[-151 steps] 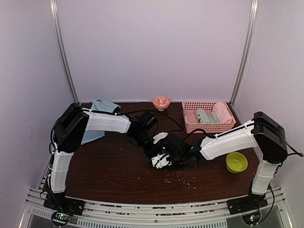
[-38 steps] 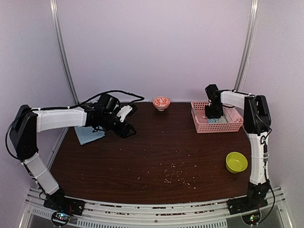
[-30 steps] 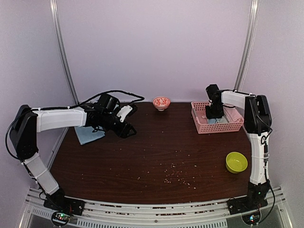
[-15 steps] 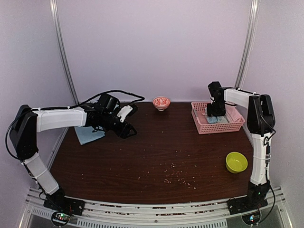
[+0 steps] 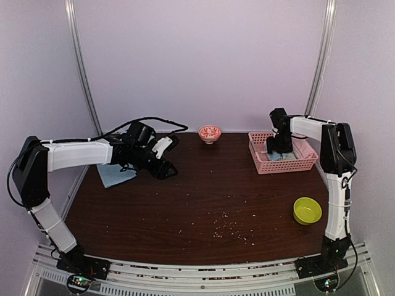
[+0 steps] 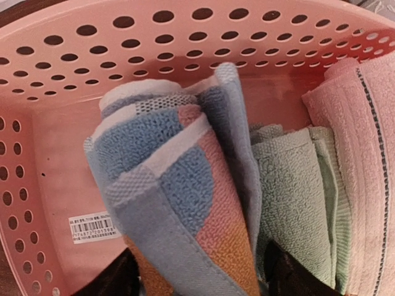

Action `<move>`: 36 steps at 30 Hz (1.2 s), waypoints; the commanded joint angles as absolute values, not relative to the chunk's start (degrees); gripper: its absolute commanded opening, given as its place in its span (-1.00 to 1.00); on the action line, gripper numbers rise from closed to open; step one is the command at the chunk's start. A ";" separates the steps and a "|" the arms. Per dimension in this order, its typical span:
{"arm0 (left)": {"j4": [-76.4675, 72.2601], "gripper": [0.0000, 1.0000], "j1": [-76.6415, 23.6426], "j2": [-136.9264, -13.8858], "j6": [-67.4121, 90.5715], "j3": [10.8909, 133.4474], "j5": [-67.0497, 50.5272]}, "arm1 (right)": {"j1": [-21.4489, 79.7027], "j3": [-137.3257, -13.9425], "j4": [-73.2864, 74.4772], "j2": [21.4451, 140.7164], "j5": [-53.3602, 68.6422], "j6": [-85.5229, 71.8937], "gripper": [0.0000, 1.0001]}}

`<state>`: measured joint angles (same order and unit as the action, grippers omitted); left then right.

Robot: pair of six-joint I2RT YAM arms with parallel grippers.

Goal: Roll the towels
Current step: Adjust the towel in the bin.

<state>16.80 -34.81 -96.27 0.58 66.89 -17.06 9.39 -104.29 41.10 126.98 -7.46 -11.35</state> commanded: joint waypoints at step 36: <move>16.80 0.07 -34.47 -96.76 0.27 68.47 -18.72 | 9.58 -106.08 43.51 125.44 18.62 -4.97 -0.93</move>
<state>17.87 -34.81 -96.27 0.56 66.89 -18.22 9.23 -104.53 42.17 123.15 17.98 -5.06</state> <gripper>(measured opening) 0.534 0.037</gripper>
